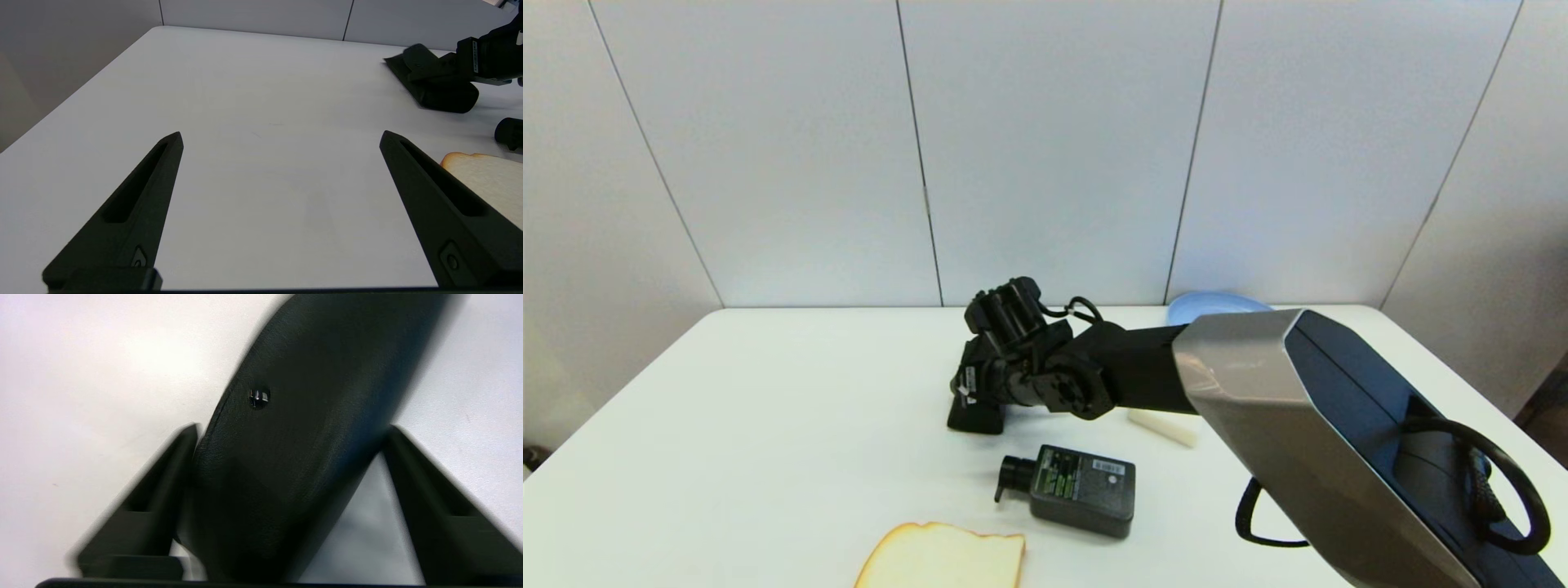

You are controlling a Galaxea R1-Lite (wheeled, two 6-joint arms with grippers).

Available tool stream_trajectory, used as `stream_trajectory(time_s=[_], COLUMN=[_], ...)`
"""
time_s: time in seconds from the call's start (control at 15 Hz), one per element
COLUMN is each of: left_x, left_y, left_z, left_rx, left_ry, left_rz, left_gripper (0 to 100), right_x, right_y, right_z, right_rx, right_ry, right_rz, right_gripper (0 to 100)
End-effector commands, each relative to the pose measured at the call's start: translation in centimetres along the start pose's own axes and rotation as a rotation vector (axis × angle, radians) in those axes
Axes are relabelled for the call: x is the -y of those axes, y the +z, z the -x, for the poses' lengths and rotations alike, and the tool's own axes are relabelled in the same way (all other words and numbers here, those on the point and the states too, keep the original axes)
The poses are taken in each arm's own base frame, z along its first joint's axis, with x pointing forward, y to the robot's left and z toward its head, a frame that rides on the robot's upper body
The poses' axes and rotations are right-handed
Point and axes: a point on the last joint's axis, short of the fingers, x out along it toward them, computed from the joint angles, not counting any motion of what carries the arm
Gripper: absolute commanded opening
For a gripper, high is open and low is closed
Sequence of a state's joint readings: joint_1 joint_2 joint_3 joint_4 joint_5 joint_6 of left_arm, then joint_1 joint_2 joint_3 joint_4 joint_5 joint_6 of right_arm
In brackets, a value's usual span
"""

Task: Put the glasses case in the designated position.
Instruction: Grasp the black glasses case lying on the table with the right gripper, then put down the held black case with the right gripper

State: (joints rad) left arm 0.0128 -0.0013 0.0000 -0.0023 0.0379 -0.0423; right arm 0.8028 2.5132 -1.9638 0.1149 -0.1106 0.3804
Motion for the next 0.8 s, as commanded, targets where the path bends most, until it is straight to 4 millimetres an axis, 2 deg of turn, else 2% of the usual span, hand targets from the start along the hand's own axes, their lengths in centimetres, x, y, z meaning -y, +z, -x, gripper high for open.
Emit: stream_trajectory(time_s=[0.07, 0.53, 0.8], left_x=[0.0, 0.0, 0.0], left_y=[0.0, 0.0, 0.0], left_z=[0.0, 0.0, 0.0], left_rx=[0.001, -0.002, -0.002], left_ry=[0.0, 0.0, 0.0], left_rz=[0.001, 0.001, 0.001], left_gripper=[100, 100, 100], right_x=[-0.1, -0.2, 0.3], right_y=[-0.2, 0.2, 2.5], right_z=[-0.1, 0.4, 3.1], right_rx=[-0.006, 0.002, 0.041], right_ry=[0.0, 0.0, 0.002], right_rz=[0.002, -0.005, -0.015], right_gripper=[0, 0, 0])
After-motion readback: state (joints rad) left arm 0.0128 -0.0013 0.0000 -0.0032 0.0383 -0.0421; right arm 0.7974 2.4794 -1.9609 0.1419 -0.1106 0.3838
